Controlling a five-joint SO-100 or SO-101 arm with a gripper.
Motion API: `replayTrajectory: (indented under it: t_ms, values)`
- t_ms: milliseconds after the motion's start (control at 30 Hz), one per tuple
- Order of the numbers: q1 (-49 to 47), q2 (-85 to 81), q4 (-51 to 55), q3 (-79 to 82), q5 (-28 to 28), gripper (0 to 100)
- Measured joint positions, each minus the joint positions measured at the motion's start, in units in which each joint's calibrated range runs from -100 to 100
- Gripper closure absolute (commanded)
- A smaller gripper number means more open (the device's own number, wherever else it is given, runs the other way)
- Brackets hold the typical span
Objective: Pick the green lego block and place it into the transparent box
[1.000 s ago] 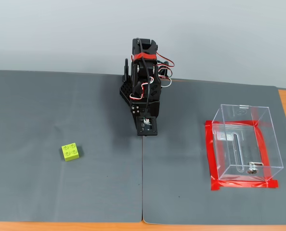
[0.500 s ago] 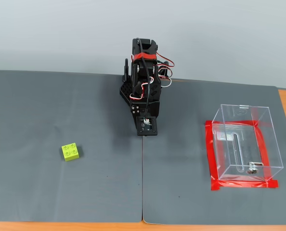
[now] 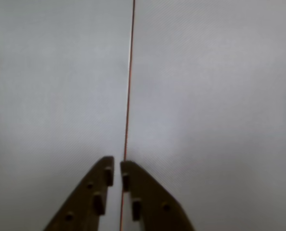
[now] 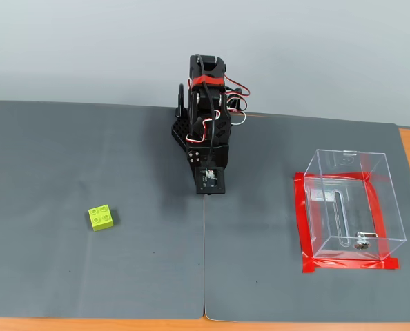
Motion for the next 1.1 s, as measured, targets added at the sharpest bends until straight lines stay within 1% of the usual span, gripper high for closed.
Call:
replayTrajectory:
  t_ms: [133,233,500,633,833,1100]
  values:
    - [0.0,0.08,0.0,-0.45,0.0,98]
    - [0.0,2.04,-0.61,-3.77,0.0,98]
    - [0.81,20.05,-8.85,-14.55,0.0,98]
    - [4.86,30.33,-10.75,-21.82,0.0,98]
    - [13.41,43.08,-10.93,-32.51,0.0,98]
    - [23.8,53.36,-10.93,-44.27,0.0,98]
